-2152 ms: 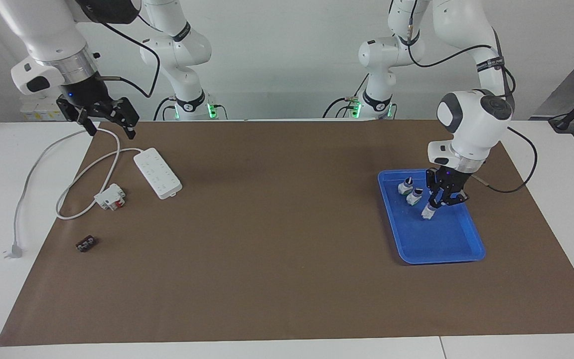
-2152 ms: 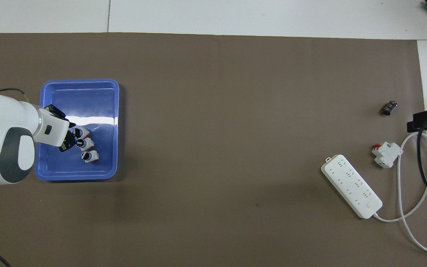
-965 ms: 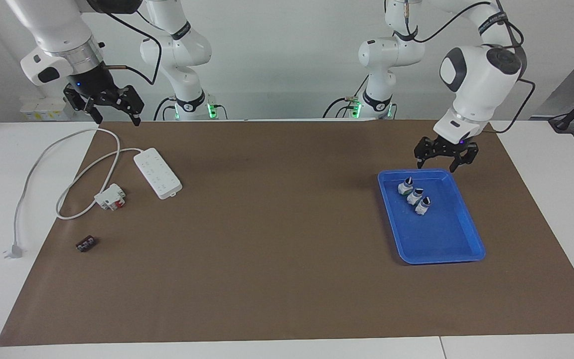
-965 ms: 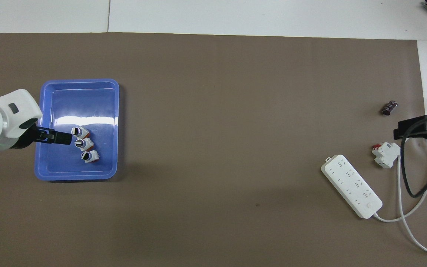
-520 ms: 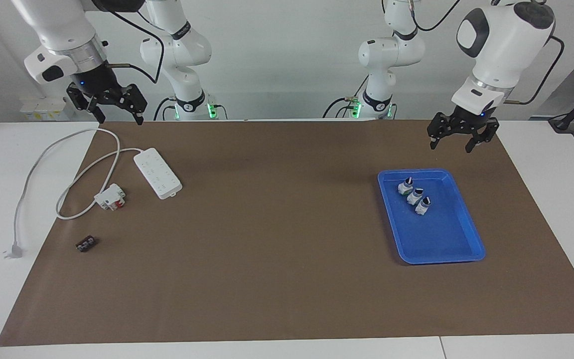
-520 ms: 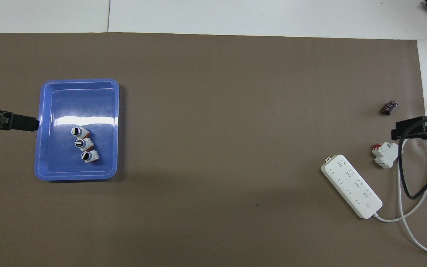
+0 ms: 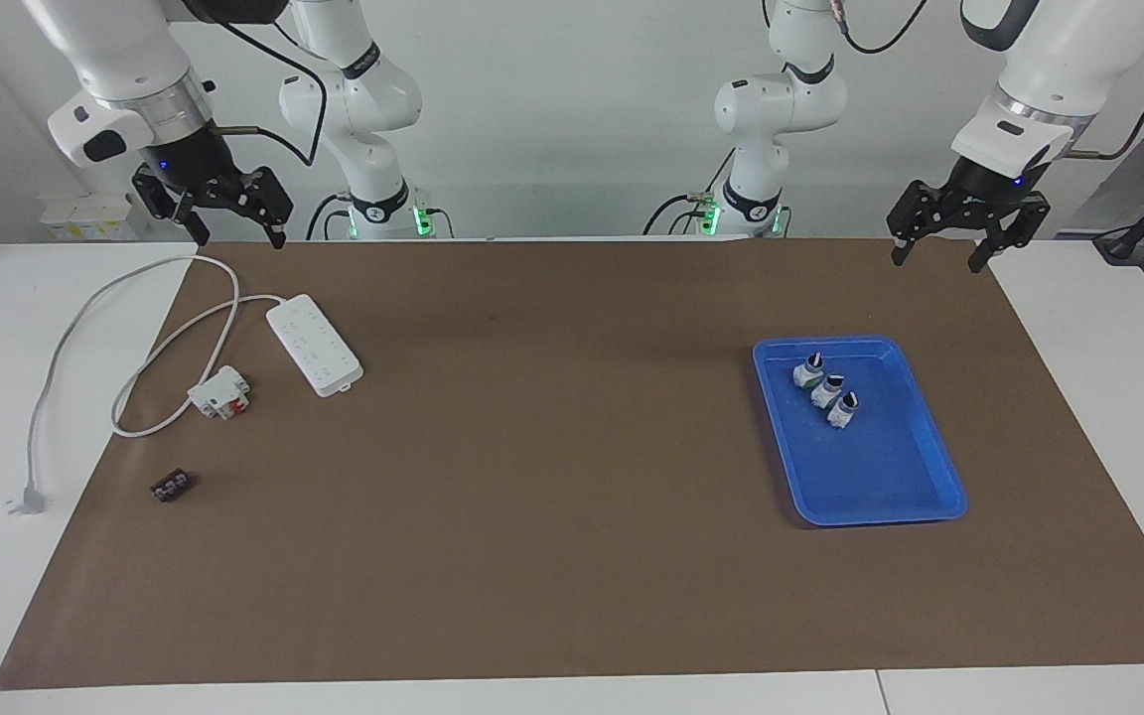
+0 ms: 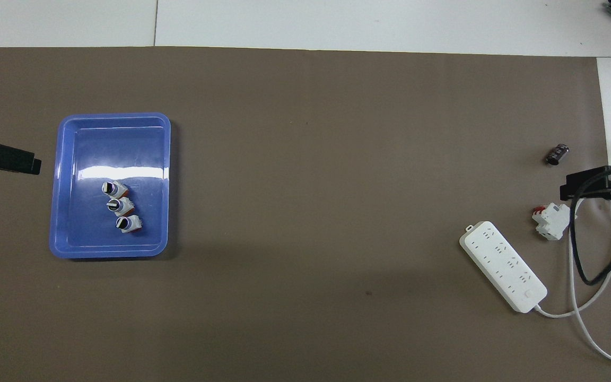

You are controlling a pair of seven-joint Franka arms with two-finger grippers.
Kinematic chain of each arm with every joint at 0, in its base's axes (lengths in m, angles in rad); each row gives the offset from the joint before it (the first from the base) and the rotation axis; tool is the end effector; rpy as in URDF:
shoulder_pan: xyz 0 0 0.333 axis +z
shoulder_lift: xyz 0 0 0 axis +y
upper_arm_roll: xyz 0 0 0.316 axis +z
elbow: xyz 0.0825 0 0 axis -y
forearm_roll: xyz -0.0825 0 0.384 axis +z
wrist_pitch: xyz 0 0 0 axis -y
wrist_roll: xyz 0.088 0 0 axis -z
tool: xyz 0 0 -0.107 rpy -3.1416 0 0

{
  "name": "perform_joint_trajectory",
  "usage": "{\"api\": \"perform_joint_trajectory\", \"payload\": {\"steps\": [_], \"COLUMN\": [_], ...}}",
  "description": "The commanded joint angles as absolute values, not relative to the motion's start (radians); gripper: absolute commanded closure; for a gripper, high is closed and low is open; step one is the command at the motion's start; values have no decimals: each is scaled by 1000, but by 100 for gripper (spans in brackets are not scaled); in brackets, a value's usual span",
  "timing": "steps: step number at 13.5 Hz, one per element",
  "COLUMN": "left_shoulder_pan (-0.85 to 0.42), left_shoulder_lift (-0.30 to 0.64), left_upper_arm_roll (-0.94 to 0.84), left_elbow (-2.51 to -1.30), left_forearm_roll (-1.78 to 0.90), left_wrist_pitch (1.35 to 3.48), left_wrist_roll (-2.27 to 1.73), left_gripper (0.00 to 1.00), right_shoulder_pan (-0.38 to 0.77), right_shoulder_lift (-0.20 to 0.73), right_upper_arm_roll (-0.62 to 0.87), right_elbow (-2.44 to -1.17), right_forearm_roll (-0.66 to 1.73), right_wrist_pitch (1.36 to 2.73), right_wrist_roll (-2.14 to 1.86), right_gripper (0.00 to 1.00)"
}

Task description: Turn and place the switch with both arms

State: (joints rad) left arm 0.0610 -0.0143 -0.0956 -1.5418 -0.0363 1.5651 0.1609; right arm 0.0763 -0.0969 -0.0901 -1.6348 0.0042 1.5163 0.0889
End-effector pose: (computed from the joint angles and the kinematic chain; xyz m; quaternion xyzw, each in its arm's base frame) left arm 0.5495 -0.0233 0.6456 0.9949 -0.0980 0.0198 0.0162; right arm 0.5183 -0.0092 0.6415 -0.9986 0.0510 0.0112 0.0060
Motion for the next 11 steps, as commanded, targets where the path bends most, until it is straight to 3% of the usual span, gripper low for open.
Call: {"api": "perform_joint_trajectory", "payload": {"steps": [1, 5, 8, 11], "left_shoulder_pan": [64, 46, -96, -103], "left_shoulder_lift": [6, 0, -3, -6], "left_upper_arm_roll": [-98, -91, 55, 80], "left_elbow": [-1491, -1493, -1494, -1493], "left_forearm_roll": [-38, -38, -40, -43], "left_wrist_pitch": [1502, 1500, 1494, 1483], "left_wrist_roll": [149, 149, 150, 150], "left_gripper": [0, 0, 0, 0], "right_shoulder_pan": [81, 81, 81, 81], "right_shoulder_lift": [-121, -121, -121, -121], "right_upper_arm_roll": [-94, -94, -94, -94], "right_elbow": [-1661, -1661, -1661, -1661], "right_forearm_roll": [2, 2, 2, 2], "right_wrist_pitch": [1523, 1523, 1523, 1523], "right_wrist_roll": [104, 104, 104, 104], "right_gripper": [0, 0, 0, 0]}}
